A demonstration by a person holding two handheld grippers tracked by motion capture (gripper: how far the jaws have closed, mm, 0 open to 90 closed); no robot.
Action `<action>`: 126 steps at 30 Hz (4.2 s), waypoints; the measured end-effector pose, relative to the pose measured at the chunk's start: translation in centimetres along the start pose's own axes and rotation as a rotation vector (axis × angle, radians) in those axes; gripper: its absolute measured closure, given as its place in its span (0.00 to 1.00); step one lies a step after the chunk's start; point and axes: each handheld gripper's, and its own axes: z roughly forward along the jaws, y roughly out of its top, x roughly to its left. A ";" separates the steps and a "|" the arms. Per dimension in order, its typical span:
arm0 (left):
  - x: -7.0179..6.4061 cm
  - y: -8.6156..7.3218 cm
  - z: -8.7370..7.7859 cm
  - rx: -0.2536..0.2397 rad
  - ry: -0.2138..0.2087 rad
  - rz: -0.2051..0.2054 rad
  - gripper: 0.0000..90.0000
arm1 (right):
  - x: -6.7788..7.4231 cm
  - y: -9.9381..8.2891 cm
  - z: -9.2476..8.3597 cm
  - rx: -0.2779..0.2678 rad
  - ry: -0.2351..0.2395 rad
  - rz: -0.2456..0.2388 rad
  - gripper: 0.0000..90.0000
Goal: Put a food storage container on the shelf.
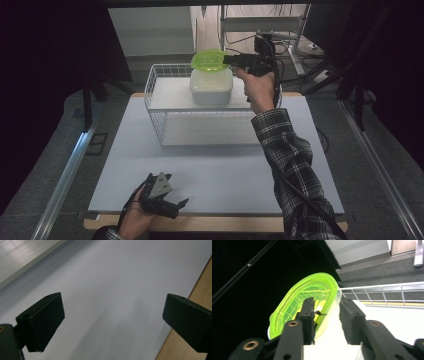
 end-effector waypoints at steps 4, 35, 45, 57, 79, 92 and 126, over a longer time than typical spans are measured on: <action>0.0 0.0 0.0 0.001 0.001 0.000 0.04 | -0.2 0.0 0.0 -0.013 0.017 -0.002 0.57; 0.0 0.0 0.0 0.002 0.011 -0.001 0.03 | -0.9 -2.8 -2.5 0.008 0.072 -0.230 0.13; 0.1 0.0 0.0 0.000 0.011 -0.003 0.03 | -0.9 -4.7 -3.7 0.021 0.086 -0.279 0.12; 0.0 0.0 0.0 -0.001 0.012 -0.003 0.03 | -1.0 -7.3 -4.4 0.051 0.082 -0.370 0.10; 0.0 0.0 0.1 0.004 0.012 0.001 0.03 | -2.3 -12.4 -4.6 0.122 0.091 -0.473 0.06; 0.0 0.0 0.2 0.006 0.009 -0.003 0.03 | -4.3 -15.7 -5.3 0.159 0.087 -0.488 0.03; 0.1 -0.2 0.5 0.026 0.000 -0.016 0.02 | -9.9 -24.0 -8.1 0.207 -0.039 -0.527 0.00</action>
